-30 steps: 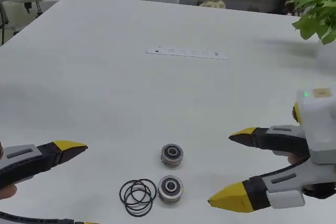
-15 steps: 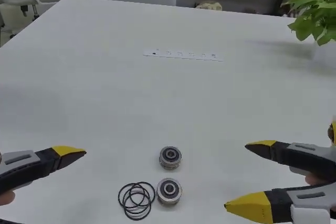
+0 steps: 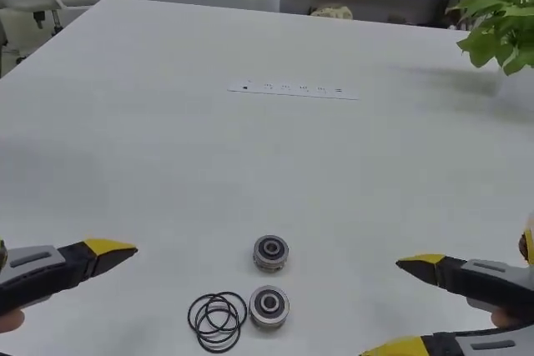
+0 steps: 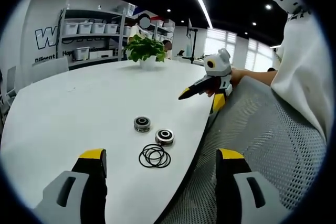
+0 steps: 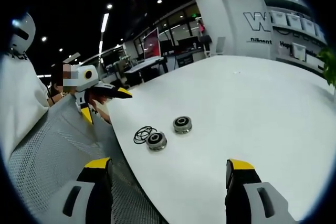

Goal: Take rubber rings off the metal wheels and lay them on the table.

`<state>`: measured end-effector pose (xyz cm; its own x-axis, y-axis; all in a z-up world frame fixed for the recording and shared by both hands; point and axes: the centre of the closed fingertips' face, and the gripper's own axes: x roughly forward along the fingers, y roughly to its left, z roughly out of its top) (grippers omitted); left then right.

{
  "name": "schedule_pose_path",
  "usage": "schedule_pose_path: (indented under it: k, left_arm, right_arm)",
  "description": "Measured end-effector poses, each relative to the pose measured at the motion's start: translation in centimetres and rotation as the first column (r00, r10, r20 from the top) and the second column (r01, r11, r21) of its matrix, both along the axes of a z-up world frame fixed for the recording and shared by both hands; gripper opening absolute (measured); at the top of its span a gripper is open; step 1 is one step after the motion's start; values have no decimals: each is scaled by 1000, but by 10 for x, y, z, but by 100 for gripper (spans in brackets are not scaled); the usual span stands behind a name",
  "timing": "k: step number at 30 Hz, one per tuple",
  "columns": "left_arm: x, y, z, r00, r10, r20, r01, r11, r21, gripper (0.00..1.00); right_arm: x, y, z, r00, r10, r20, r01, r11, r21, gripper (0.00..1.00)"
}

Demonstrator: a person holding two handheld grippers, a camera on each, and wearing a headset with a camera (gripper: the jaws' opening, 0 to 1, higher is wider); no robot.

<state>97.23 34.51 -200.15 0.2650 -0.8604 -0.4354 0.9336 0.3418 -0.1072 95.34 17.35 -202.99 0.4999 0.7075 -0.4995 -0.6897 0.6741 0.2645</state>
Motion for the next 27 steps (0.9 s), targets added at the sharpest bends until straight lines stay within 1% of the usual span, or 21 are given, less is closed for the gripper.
schedule_pose_path:
  k: [3, 5, 9, 16, 24, 27]
  left_arm:
    - [0, 0, -1, 1000, -1, 1, 1, 1000, 3, 84]
    - [0, 0, -1, 1000, -1, 1, 1, 1000, 5, 84]
    - [0, 1, -1, 1000, -1, -1, 1, 1000, 7, 84]
    - [0, 1, -2, 1000, -1, 3, 1, 1000, 13, 84]
    - [-1, 2, -3, 1000, -7, 14, 6, 999, 34, 84]
    - [0, 3, -4, 1000, -5, 18, 4, 999, 41, 83]
  right_arm:
    - [-2, -2, -7, 1000, 0, -12, 0, 1000, -24, 88]
    - [-5, -3, -14, 1000, -2, -31, 0, 999, -51, 88]
    - [-7, -8, -20, 999, 2, -44, -5, 998, -70, 87]
    - [-7, -11, -23, 999, -2, -51, -2, 996, -89, 85]
    - [-8, -13, -25, 998, 0, -55, -6, 993, -115, 83]
    - [-8, -14, -25, 999, -5, -49, -1, 992, -124, 82]
